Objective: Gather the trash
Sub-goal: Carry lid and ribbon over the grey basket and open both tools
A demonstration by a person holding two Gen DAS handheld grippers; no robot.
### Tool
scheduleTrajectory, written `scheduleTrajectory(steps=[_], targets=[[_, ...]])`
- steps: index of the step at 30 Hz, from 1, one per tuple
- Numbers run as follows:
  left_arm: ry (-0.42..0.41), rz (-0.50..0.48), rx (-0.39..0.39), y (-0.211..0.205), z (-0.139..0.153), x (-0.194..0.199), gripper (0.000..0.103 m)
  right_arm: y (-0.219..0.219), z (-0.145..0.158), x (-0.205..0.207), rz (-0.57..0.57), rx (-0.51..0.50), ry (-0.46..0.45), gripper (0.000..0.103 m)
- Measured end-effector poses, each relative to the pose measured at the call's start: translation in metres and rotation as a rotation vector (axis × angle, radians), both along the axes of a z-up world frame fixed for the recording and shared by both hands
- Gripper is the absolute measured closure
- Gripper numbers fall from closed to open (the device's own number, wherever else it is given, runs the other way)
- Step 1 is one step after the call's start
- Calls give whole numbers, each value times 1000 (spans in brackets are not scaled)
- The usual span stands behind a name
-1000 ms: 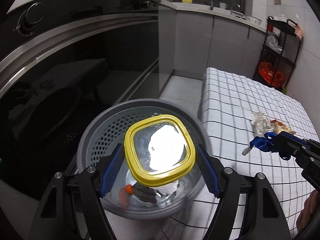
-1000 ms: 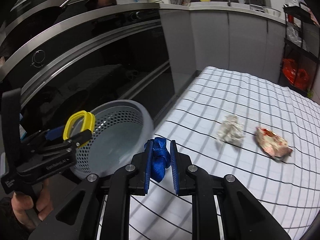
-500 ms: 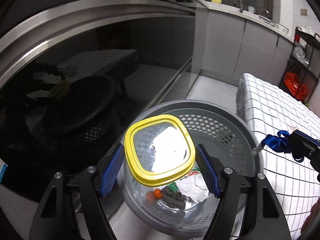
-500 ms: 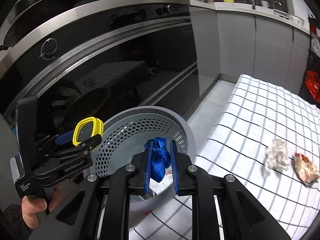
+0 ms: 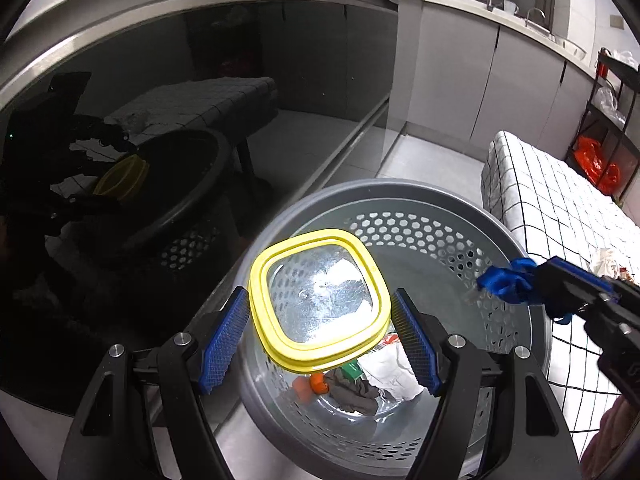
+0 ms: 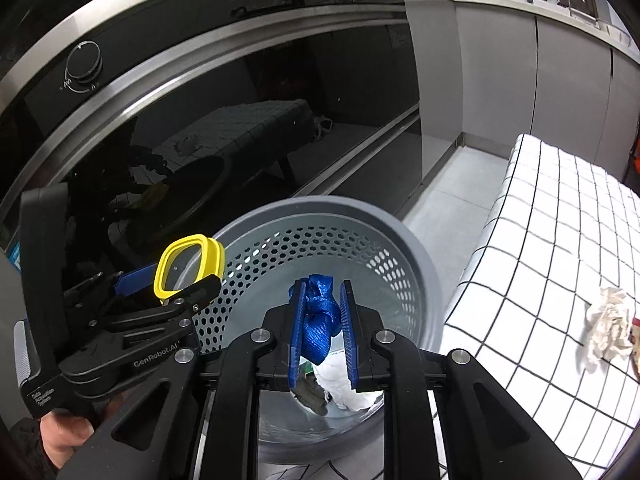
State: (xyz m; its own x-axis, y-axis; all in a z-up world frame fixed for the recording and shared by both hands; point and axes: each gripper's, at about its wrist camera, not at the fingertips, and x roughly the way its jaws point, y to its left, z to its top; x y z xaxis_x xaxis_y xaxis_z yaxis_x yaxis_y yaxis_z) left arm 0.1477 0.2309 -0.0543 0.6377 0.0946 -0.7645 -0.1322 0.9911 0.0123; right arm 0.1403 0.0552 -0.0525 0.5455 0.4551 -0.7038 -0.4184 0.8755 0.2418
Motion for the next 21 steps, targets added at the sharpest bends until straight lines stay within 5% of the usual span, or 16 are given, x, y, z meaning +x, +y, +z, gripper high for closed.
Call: scheduleTrajectory(steps=[21], targets=[[46,-55,-16,-14,-11,2,32,4,-11,0,-5,2,39,86]])
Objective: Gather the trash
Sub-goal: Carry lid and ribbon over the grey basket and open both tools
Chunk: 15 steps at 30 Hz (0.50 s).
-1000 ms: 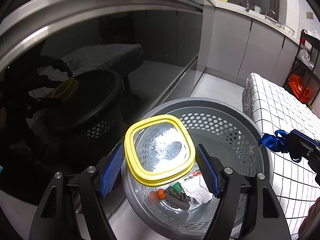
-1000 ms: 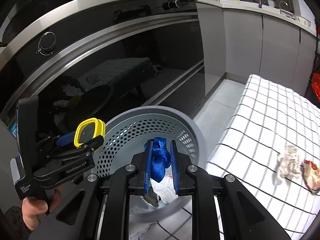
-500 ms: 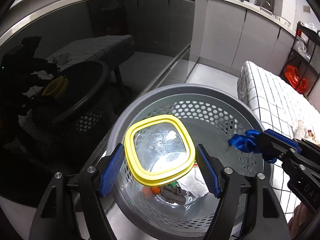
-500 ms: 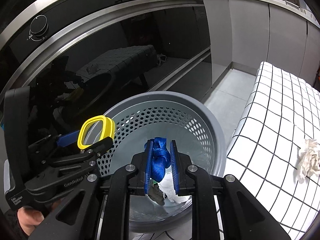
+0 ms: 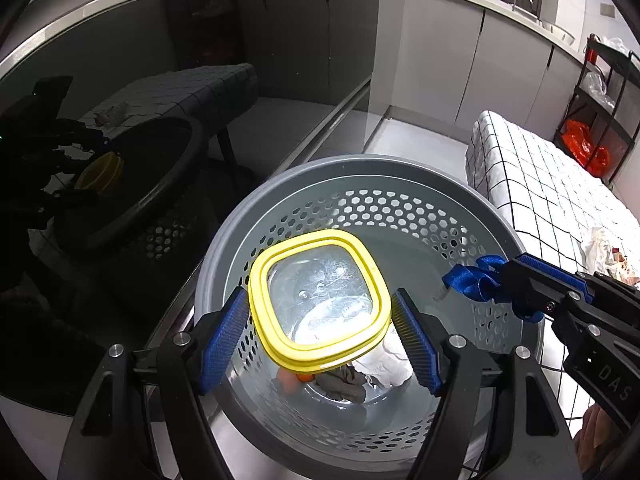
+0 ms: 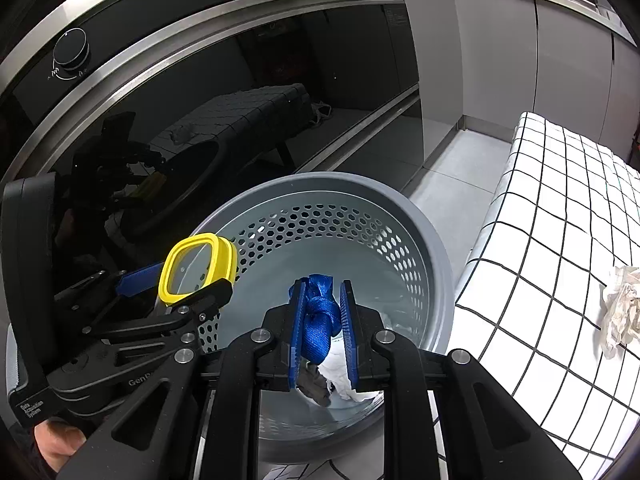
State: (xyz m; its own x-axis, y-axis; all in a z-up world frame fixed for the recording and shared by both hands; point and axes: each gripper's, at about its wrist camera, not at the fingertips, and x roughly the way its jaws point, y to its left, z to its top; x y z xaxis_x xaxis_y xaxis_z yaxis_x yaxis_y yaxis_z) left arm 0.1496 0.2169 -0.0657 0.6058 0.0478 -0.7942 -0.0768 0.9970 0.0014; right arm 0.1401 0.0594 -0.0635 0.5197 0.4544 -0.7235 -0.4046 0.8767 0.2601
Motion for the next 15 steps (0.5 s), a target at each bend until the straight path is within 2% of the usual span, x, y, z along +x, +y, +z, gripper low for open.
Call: scheduleTrajectory(steps=[8,12,15], targets=[[7,9,-11,2,-1,0,31,-4,2,-1,-6,17,5,84],[7,21,-18,4,-1,0,23,-6,4,-5,-11,24,-14,75],[3,28,-22,6,-1,-1,23,-7,5,-6,-13,23,-16,73]])
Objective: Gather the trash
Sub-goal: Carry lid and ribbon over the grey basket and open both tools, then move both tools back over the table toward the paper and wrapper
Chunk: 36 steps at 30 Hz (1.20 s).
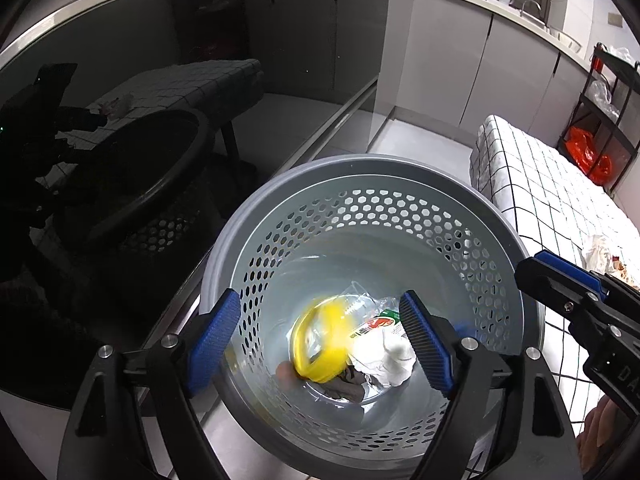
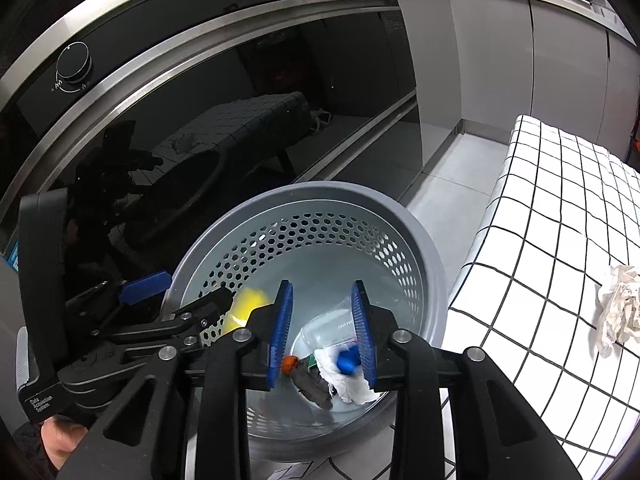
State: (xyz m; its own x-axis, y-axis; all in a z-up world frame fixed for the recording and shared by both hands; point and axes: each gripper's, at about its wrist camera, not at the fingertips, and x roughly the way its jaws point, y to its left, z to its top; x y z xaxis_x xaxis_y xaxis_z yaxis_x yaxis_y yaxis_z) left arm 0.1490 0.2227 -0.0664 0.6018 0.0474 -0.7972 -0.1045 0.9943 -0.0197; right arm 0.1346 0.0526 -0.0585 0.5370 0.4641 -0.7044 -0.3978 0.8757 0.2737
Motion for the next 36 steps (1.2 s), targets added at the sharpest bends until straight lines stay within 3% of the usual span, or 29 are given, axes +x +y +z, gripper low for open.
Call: scheduleTrajectory(steps=[21,36], targets=[[-12,-2,-12,-3,5,-4,23,-11,0,-3,-24,-6,8,73],[-56,-14,-22,-17,30,-20,23,-37,21,-22,-70,-1,-15,71]])
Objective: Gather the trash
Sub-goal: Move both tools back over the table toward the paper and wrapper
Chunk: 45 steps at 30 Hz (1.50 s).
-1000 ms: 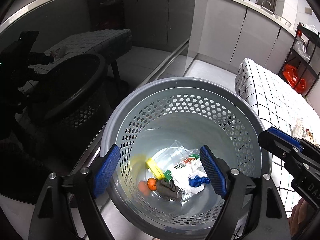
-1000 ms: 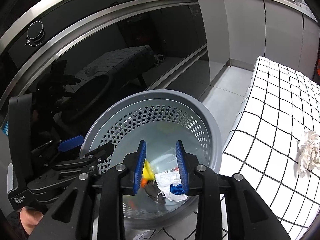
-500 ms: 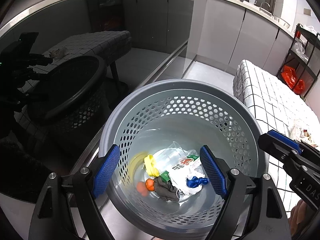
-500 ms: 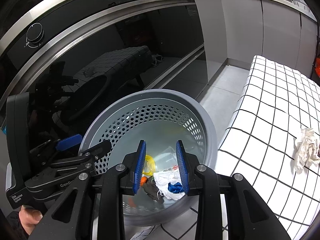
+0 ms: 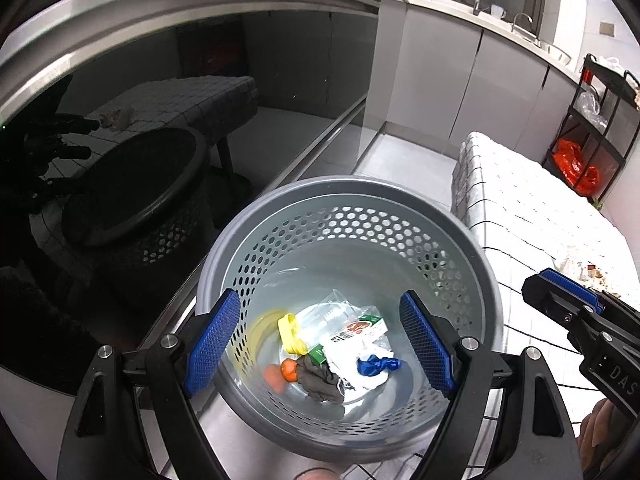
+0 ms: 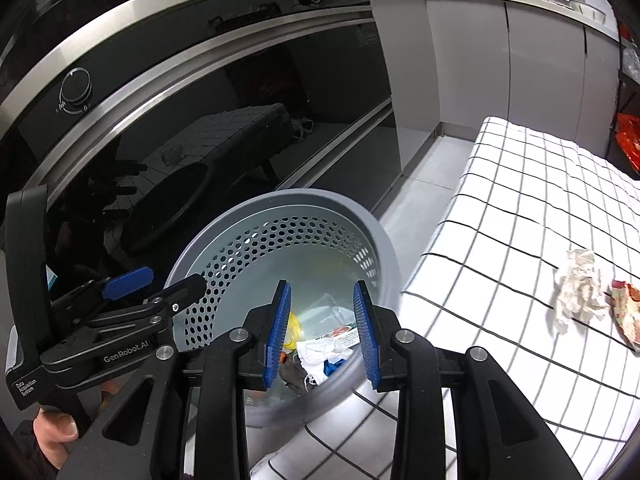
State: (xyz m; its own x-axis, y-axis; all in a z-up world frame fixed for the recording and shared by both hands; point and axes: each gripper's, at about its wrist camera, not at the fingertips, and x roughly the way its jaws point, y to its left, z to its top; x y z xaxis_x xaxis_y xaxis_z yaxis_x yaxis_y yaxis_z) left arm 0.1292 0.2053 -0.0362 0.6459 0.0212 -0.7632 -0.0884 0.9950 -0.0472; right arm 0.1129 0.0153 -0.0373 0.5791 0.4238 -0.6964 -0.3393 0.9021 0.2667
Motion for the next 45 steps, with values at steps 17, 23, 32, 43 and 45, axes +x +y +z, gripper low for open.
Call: scheduleTrajectory(steps=[17,23,32,43,45], targets=[[-31,-84,24,-55,25,-30,23,-71,25,-36,-96,-4,-43,68],[-36,-129,29,-83,29,-37,22,-103,28,-48,-138,-22,-56,65],[-38,-203,29,-131,31,-39,22,-160,28,-59,-211,-59,-68,63],[-21,-287,40,-192,21,-27,22,-237,15,-57,-324,-48,-63,61],[-16,-304,40,-205,18,-24,22,-248,11,-58,-343,-54,-62,61]])
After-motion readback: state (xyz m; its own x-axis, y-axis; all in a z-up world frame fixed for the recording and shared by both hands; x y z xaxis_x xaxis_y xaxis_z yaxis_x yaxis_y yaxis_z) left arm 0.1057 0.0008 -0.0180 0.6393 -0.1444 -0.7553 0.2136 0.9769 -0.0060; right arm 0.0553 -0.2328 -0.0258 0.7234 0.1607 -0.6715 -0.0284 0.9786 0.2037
